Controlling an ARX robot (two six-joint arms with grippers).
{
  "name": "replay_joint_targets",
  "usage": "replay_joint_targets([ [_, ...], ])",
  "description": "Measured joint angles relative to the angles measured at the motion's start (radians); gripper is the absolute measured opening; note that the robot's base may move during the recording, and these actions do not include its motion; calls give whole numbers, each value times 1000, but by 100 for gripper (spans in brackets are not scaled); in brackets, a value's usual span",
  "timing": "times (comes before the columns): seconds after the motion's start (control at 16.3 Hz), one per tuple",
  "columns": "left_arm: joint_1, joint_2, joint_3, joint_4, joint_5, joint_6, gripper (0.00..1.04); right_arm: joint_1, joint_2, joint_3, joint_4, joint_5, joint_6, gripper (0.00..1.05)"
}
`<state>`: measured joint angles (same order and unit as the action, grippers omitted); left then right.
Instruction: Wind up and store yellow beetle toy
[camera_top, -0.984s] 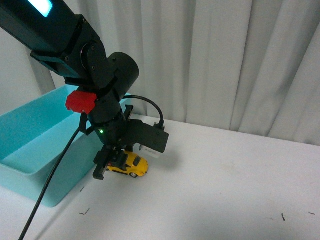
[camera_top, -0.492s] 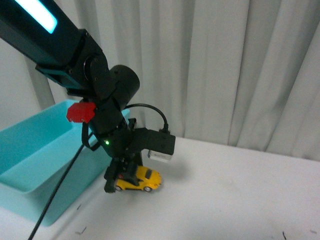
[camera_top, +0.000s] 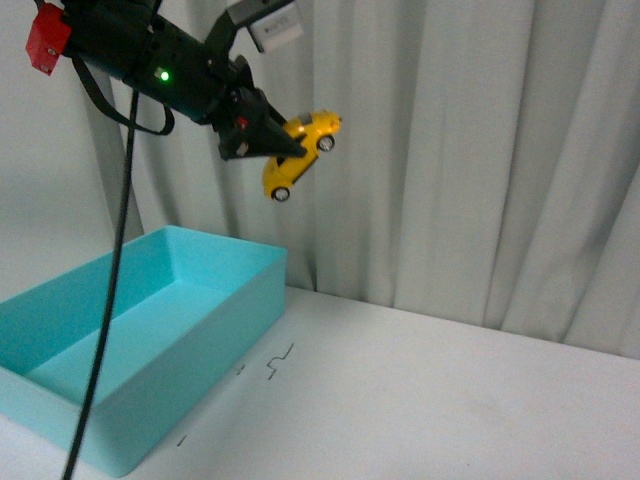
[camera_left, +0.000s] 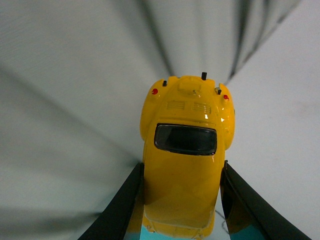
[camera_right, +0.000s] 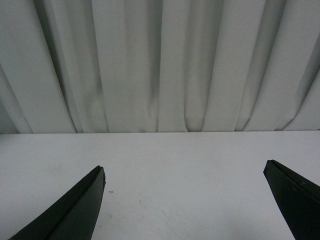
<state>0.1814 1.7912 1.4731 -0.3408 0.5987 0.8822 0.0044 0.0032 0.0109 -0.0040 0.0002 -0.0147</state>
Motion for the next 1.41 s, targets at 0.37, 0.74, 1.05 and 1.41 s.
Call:
replay_joint_targets([
  [0.37, 177, 43, -67, 55, -234, -176, 38, 0, 0, 0, 0, 0, 0, 98],
  [0.74, 242, 209, -177, 214, -470, -294, 38, 0, 0, 0, 0, 0, 0, 98],
  [1.05, 233, 280, -202, 255, -515, -334, 38, 0, 0, 0, 0, 0, 0, 98],
  [1.41, 229, 323, -212, 234, -555, -333, 38, 0, 0, 0, 0, 0, 0, 98],
])
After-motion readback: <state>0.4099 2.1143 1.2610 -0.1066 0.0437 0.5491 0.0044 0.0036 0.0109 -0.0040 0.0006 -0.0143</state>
